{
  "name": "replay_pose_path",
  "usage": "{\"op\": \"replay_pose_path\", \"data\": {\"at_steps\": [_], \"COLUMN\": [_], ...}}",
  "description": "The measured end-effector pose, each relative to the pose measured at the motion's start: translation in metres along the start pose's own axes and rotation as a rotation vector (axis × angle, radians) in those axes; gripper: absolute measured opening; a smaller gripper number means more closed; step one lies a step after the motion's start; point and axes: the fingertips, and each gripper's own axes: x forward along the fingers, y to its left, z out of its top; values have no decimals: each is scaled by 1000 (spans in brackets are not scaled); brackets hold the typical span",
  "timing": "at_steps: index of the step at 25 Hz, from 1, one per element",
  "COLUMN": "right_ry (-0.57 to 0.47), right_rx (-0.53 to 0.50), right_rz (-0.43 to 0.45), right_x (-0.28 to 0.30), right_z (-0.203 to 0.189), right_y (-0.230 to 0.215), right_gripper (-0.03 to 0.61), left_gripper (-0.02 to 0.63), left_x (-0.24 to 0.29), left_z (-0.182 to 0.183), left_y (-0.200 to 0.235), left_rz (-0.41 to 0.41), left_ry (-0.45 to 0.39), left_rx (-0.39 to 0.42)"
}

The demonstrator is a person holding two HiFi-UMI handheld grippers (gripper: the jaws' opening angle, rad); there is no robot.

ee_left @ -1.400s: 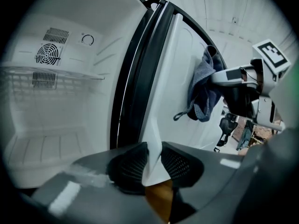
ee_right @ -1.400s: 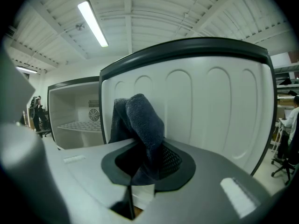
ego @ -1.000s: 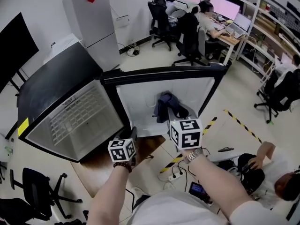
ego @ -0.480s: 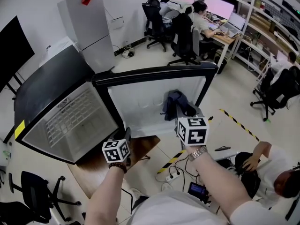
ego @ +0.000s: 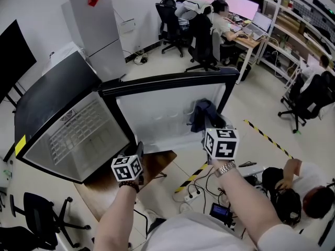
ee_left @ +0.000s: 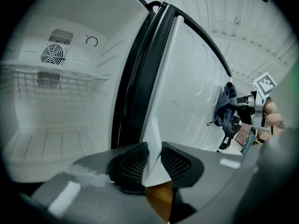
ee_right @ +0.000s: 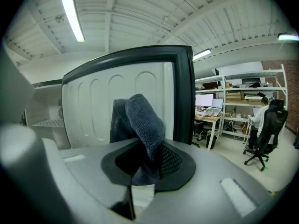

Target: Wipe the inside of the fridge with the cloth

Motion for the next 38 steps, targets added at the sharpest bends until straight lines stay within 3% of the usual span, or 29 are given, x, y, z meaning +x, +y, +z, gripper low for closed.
{"op": "replay_pose_path", "data": {"at_steps": [8,19,24,32,38], "right_ry": [-16,6,47,113,102], "right_rx": [8,-82,-75,-64,-83], "right_rz": [30,382,481,510,493], "right_x": [-9,-7,6,34,39], "right_z": [0,-21,-38,-56,-60], "right_y": [9,184,242,274,280], "right_gripper": [64,64,64,64,64], "left_gripper": [95,127,130,132,132], "left_x": [0,-4,-4,-3,3], "left_z": [0,-18,-20,-27,-27], "left_y": [-5,-13,-13,-8,-6], "left_rz": [-1,-32,-41,-88,-84], "left_ry": [4,39,66,74,60], "left_rx": [0,36,73,87,70]}}
